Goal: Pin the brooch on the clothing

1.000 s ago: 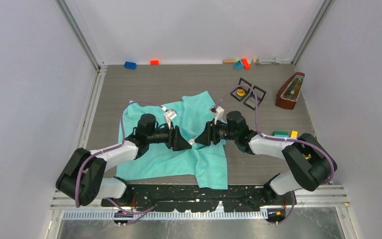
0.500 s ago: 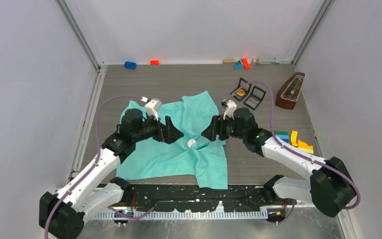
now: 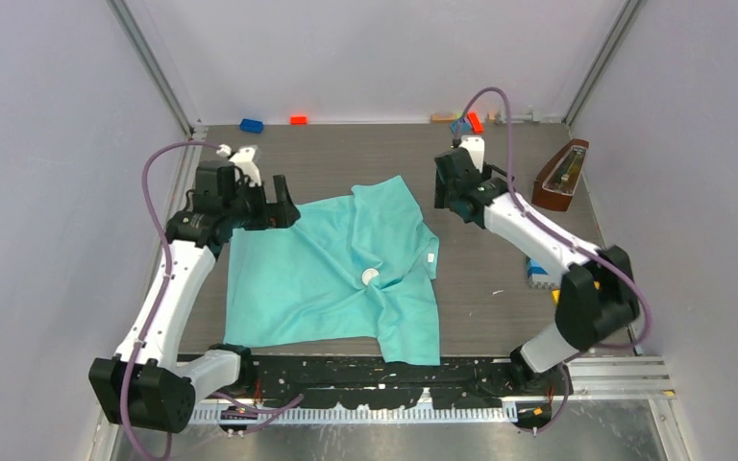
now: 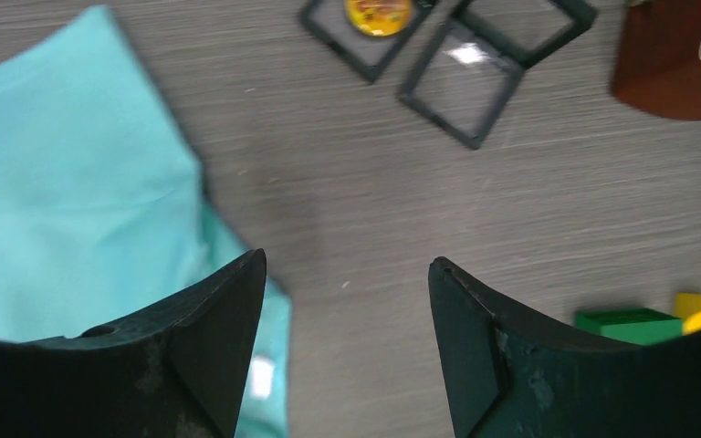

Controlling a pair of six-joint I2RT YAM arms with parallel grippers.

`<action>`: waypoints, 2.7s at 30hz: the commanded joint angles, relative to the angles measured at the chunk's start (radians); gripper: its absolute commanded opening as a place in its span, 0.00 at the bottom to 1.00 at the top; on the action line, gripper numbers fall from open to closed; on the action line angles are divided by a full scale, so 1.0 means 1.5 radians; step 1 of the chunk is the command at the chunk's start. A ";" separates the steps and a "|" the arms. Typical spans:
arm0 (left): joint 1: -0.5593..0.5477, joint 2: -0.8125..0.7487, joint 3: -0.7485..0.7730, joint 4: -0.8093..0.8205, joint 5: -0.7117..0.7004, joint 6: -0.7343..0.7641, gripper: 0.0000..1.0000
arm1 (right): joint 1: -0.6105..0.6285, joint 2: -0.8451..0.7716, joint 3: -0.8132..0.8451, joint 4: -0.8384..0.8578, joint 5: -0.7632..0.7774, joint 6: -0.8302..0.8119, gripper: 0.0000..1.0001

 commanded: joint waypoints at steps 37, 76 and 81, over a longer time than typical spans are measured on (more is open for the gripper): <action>0.080 -0.015 -0.007 -0.034 -0.136 0.076 1.00 | -0.067 0.597 0.491 -0.013 0.241 -0.298 0.44; 0.081 -0.018 -0.011 -0.031 -0.129 0.078 1.00 | -0.067 0.693 0.514 0.148 0.290 -0.507 0.10; 0.081 -0.018 -0.017 -0.021 -0.100 0.082 0.99 | -0.054 0.621 0.456 0.207 0.295 -0.516 0.01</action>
